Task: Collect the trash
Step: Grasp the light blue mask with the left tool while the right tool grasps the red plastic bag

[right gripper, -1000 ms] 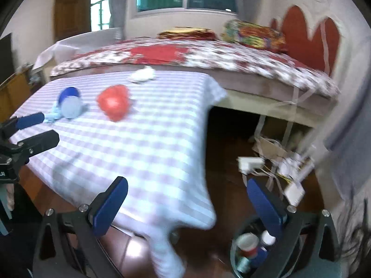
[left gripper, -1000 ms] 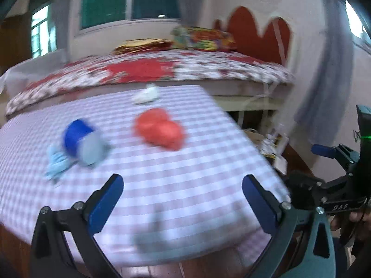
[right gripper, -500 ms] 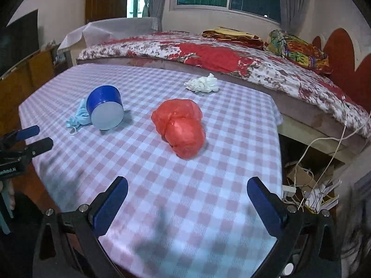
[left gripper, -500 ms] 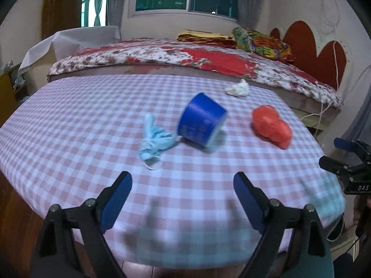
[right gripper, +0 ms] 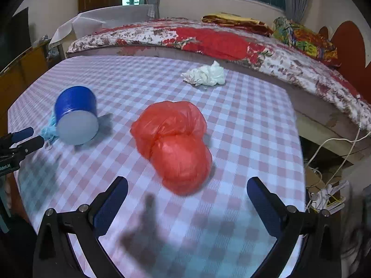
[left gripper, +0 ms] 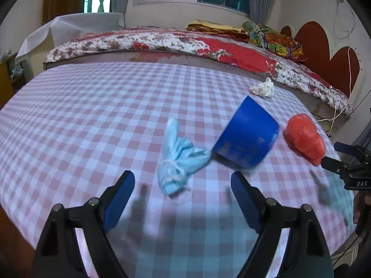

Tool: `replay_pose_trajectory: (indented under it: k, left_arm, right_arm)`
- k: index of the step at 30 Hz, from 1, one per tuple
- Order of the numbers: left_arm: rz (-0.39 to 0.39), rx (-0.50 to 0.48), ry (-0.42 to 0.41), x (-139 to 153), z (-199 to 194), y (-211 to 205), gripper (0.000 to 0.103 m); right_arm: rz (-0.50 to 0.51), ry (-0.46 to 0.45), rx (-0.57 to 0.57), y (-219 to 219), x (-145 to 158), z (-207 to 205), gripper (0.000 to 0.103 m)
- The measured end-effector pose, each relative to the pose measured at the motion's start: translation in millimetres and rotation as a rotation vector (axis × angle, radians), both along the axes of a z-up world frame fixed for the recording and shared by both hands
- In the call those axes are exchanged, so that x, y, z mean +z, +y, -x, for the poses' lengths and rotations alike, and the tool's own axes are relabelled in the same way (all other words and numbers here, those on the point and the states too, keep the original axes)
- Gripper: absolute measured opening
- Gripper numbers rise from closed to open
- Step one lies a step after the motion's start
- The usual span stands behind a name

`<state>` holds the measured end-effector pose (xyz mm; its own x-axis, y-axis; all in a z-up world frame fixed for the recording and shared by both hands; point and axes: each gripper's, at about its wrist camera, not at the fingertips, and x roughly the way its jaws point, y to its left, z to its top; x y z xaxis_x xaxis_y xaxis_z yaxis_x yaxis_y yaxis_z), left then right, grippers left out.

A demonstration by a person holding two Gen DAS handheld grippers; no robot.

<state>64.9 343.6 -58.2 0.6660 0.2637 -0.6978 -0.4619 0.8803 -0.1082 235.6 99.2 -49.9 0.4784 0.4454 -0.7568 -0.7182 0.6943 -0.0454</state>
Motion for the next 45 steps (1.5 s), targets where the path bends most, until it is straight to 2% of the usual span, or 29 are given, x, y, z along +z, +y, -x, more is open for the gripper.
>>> replay_pose_trajectory:
  k: [4,6,8,11,12,13,14,17,28,37,45]
  left_arm:
    - [0.017,-0.005,0.021,-4.9,-8.3,6.2,0.077]
    - [0.03,0.0,0.024,-7.4,-8.8,9.9,0.074]
    - [0.043,-0.005,0.025,-9.8,-10.1,12.6,0.068]
    - [0.047,-0.006,0.032,-13.2,-13.8,13.9,0.056]
    - [0.039,-0.011,0.033,-13.3,-13.4,12.7,0.045]
    - [0.033,-0.012,0.032,-13.2,-13.9,12.3,0.032]
    - [0.031,-0.008,0.032,-13.7,-13.5,12.4,0.028]
    - [0.038,-0.014,0.016,-14.1,-12.4,13.2,0.027]
    - [0.001,0.012,-0.056,10.9,17.9,-4.2,0.025]
    - [-0.006,-0.041,-0.104,34.1,27.4,-49.6,0.025]
    - [-0.016,-0.163,-0.115,47.5,13.1,-103.8,0.025]
  right_arm:
    - [0.0,0.031,0.011,12.8,-8.9,-13.0,0.099]
    - [-0.001,0.05,0.022,17.6,-12.5,-16.0,0.084]
    - [-0.003,0.068,0.032,21.3,-16.3,-18.8,0.075]
    - [-0.014,0.084,0.039,23.5,-21.5,-20.6,0.061]
    - [-0.017,0.078,0.041,23.4,-21.6,-20.0,0.051]
    - [-0.024,0.08,0.045,22.9,-21.1,-19.0,0.045]
    - [-0.03,0.086,0.052,22.8,-20.9,-19.3,0.043]
    - [-0.019,0.075,0.07,22.0,-20.6,-14.3,0.038]
    - [-0.083,0.049,0.038,-13.3,0.6,5.8,0.035]
    - [-0.118,0.02,-0.005,-60.3,20.5,32.5,0.035]
    - [-0.146,-0.011,-0.075,-117.2,36.7,52.5,0.035]
